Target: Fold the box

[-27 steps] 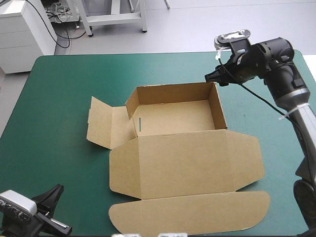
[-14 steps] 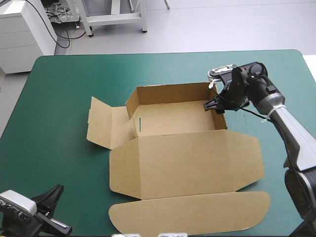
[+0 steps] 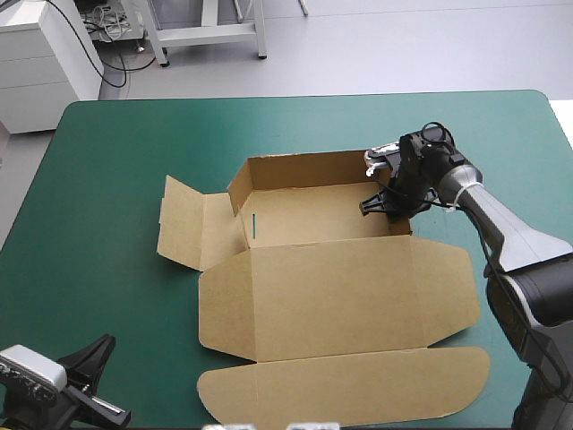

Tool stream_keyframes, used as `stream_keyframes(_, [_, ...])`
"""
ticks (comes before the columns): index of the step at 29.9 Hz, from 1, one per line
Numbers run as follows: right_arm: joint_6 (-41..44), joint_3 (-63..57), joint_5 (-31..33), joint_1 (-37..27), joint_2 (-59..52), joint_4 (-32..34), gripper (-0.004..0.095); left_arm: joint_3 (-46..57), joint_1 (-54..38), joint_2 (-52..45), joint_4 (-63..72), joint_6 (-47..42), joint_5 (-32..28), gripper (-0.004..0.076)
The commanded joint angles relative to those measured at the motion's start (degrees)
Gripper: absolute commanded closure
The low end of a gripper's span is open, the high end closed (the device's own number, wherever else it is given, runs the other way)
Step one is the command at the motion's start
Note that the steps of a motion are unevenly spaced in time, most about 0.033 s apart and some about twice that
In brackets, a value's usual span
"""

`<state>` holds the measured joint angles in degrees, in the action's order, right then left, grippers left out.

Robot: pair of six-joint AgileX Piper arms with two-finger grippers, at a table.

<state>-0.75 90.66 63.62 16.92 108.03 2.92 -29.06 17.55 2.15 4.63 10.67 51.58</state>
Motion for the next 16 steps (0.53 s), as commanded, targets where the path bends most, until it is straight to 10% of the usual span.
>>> stream_keyframes(1, [0.23, 1.63, -1.19, -0.08, -3.28, 0.54, 0.0934, -1.31, -0.04, 1.01, 0.74, -0.52, -4.27, 0.0731])
stream_keyframes(11, [1.19, 6.35, 3.46, -0.08, -6.81, 1.54, 0.0930, -1.31, -0.04, 1.01, 0.74, -0.74, -4.27, 0.0711])
stream_keyframes(16, [1.19, 7.83, 3.46, -0.08, -13.82, 1.67, 0.0930, -1.31, -0.04, 1.01, 0.78, -0.64, -4.06, 0.0531])
